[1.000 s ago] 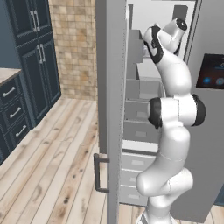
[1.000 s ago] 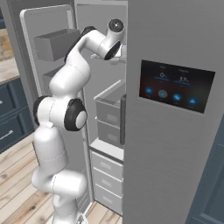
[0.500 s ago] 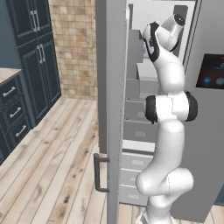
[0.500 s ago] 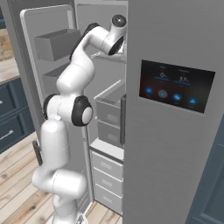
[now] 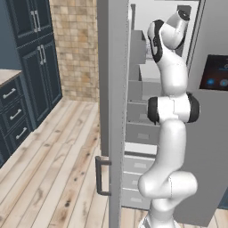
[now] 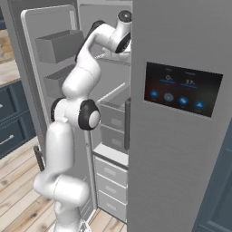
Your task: The ice cube tray has been filled with water. Take the tray and place it in the freezer to make ice. Close the freezer door after placing the tray.
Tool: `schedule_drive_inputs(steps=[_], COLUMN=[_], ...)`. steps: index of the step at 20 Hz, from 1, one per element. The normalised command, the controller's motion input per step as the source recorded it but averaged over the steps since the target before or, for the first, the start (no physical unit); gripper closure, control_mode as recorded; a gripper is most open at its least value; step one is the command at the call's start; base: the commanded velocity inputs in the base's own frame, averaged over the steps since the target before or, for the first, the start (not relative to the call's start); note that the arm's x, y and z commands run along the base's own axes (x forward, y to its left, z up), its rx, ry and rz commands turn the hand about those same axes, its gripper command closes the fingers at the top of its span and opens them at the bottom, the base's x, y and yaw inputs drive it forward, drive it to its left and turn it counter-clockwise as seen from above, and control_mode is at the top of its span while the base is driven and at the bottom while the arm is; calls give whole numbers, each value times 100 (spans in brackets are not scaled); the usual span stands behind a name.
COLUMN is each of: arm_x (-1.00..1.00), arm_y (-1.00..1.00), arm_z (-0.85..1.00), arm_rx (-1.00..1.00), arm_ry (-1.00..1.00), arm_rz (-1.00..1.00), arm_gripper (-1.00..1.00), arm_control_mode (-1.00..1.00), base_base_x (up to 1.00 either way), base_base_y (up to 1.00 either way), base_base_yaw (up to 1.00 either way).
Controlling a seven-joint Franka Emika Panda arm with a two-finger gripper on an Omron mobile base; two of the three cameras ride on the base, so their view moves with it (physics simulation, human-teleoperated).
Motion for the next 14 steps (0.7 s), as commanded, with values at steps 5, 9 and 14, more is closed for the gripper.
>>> schedule_drive_inputs(steps=[5,9,14], arm_x=[-100,-100,-100], arm_y=[32,48,50], arm_z=[-48,-86,-97], arm_rx=[-13,-17,-17], arm_ry=[-49,-57,-44], arm_rz=[-1,-10,-17], arm_gripper=[-100,-100,-100], arm_control_mode=[-100,-100,-100], base_base_x=[0,0,0], base_base_y=[0,0,0], base_base_yaw=[0,0,0])
